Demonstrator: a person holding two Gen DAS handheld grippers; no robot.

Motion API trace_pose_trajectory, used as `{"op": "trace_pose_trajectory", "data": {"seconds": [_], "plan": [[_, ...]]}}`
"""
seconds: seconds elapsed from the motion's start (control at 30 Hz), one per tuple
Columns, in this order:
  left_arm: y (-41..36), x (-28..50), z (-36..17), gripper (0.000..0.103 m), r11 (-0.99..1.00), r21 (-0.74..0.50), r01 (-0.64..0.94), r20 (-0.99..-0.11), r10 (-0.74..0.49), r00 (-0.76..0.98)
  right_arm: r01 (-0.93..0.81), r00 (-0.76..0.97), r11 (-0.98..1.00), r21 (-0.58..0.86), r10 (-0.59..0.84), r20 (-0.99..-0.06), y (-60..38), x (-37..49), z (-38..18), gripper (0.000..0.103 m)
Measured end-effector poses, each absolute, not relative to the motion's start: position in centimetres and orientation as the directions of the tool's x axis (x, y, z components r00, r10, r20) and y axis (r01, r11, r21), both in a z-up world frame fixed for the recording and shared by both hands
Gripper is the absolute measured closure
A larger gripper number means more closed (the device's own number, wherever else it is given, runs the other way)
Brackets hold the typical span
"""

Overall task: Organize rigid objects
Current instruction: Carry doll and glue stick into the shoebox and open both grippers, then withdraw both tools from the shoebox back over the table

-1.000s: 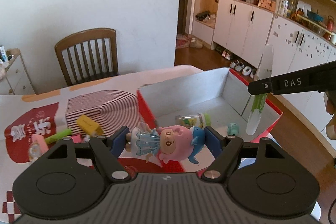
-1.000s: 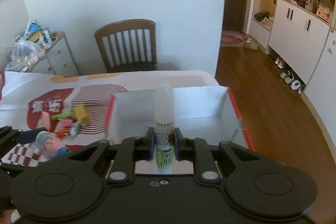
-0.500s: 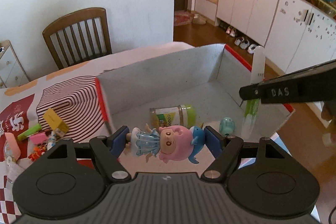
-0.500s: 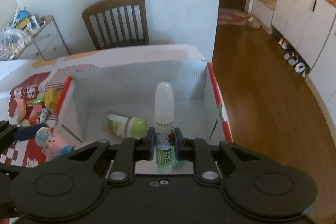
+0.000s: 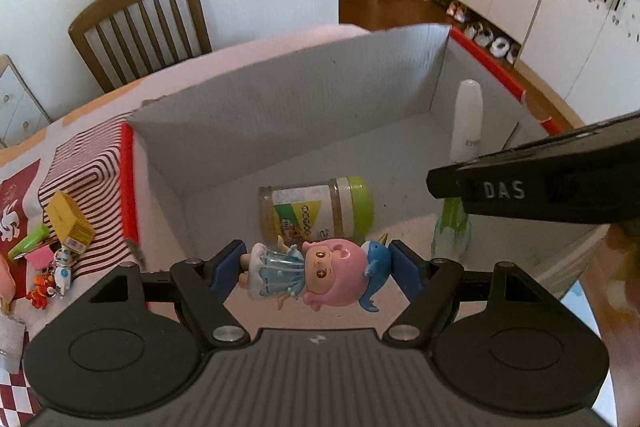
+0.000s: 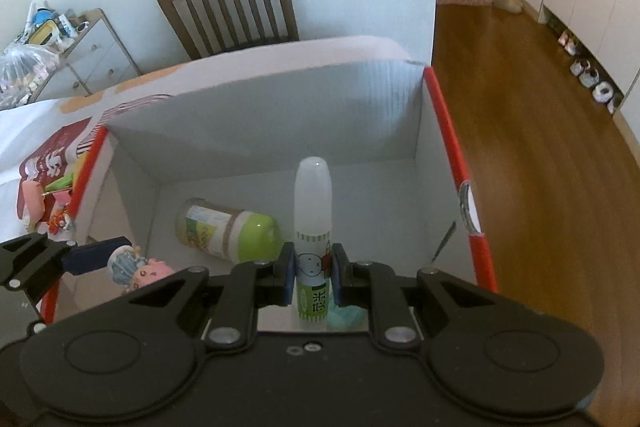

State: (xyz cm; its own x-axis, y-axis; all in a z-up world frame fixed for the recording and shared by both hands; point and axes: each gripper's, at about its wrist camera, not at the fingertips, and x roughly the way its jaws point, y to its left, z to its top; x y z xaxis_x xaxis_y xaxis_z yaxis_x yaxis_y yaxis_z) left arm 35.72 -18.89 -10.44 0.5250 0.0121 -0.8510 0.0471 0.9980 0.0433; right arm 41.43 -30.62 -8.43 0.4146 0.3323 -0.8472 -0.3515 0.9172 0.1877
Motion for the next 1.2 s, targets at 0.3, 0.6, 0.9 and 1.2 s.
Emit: {"op": "trace_pose_trajectory", "data": {"seconds": [0.3,0.6,0.9,1.2], "plan": [[-19.4,37.8,-12.2,0.025,0.998,0.047,0.036,-0.902,0.027,0.43,-0.35,0.385,0.922,0.167,0.304,-0.872,-30.2,43.1,-10.4,0.087],[-18.7,39.5,-13.5,0.025,1.0,0.015,0.005,-0.951,0.012,0.309,-0.354,0.325,0.924,0.144,0.266,-0.908,-29.5,43.7,-11.0,0.083],[-18.3,40.2,-13.8,0.026,1.0,0.004,-0.022,-0.964,0.009,0.267,-0.361,0.321,0.921,0.146,0.27,-0.908,-29.5,43.8,-11.0,0.07],[-17.6,38.9,-12.5,0.026,0.997,-0.062,-0.047,-0.95,-0.045,0.309,-0.37,0.357,0.918,0.14,0.28,-0.891,-29.5,42.9,-10.0,0.059]]}}
